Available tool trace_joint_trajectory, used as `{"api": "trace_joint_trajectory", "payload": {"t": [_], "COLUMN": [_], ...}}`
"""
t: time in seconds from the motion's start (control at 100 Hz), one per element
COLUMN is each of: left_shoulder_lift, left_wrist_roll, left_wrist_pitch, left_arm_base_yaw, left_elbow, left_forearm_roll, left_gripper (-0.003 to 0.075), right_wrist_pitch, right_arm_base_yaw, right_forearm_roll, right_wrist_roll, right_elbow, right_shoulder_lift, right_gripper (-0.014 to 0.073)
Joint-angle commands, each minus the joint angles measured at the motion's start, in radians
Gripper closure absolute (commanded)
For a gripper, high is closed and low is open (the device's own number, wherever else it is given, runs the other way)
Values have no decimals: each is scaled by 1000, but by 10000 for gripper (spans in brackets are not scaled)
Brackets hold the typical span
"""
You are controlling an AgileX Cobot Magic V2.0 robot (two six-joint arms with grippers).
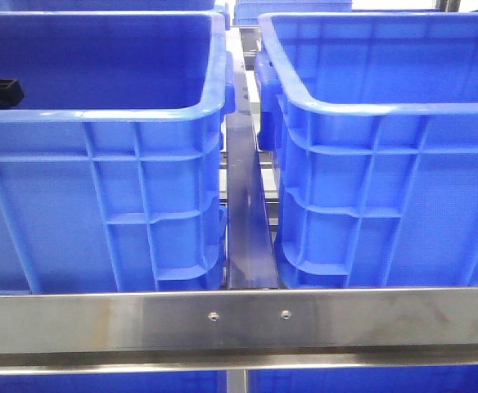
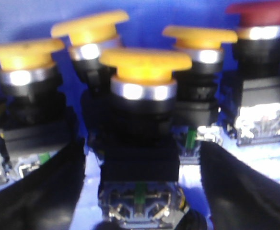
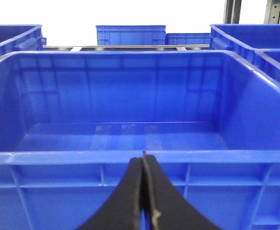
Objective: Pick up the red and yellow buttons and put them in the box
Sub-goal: 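Grasp a yellow-capped button with the left gripper and lift it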
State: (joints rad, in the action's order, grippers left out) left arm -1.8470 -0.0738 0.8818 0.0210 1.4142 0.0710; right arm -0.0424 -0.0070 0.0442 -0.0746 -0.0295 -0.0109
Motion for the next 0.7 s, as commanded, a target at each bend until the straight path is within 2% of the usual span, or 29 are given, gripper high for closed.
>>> {"api": "trace_joint_trajectory", "payload": {"t": [0.0,0.15,0.24,0.6,0.69], "left_shoulder_lift": [48,48,50,182,229], "left_wrist_roll": [0,0,0,-1,-72], "left_wrist_pitch": [-43,-44,-62,-80,-76], "left_arm_base_yaw": [2,2,2,2,3], "left_elbow": [32,32,32,32,32], "left_forearm_roll": [17,17,17,30,99], "left_gripper": [324,482,535,542,542], "right_wrist_pitch": [-81,-81,-81,-81,-81], "right_arm_base_yaw": [-3,-3,-3,-3,-3], "right_forearm_roll": [-1,-1,-1,-1,-1], "right_wrist_roll": [7,7,7,7,7], "right_elbow": [17,17,17,17,17], "right_shoulder_lift": [-23,-23,-23,-23,-23], "right_gripper": [662,662,662,662,662]}}
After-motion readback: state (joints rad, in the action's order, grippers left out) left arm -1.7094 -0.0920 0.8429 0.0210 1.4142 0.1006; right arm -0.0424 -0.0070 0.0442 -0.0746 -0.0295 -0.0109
